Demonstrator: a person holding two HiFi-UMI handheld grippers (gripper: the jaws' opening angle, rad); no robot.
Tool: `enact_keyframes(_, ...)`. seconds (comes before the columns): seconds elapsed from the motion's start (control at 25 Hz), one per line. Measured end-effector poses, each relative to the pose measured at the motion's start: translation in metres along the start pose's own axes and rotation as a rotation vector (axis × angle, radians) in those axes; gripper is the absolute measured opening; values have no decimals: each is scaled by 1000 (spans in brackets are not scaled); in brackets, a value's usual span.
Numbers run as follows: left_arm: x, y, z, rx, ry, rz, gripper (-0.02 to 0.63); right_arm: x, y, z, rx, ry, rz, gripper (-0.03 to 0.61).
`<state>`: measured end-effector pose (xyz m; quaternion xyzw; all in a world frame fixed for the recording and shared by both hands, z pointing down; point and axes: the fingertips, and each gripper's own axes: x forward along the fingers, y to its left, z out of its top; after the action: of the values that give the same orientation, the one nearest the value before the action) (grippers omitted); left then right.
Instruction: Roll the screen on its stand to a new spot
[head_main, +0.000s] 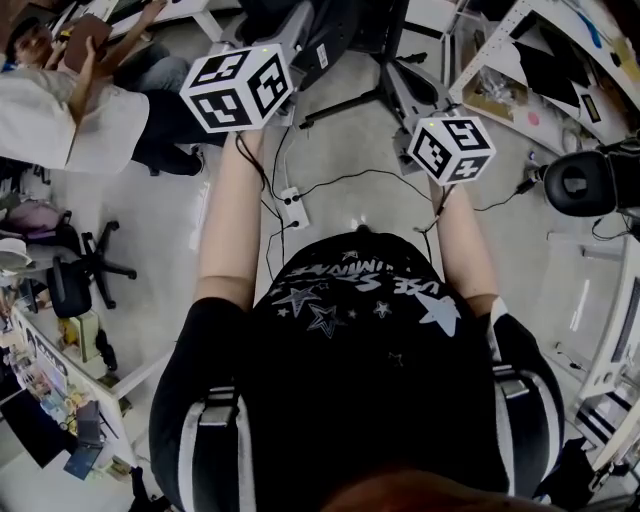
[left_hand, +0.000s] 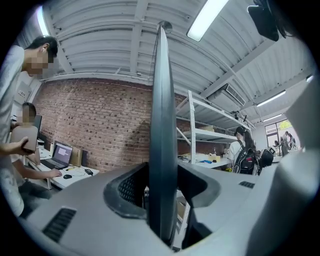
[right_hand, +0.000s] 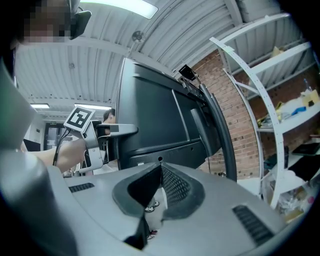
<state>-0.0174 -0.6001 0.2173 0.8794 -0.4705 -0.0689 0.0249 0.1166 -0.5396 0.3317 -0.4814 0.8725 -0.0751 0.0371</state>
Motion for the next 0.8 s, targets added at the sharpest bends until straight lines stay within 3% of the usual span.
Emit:
enact_keyframes(0.48, -27, 3, 5, -16, -5, 2, 202, -10, 51, -6, -6, 7, 0, 7)
enact_keyframes(0.8, -40, -13, 1, -24, 4, -17, 201, -39, 66, -20, 13, 5, -48, 8)
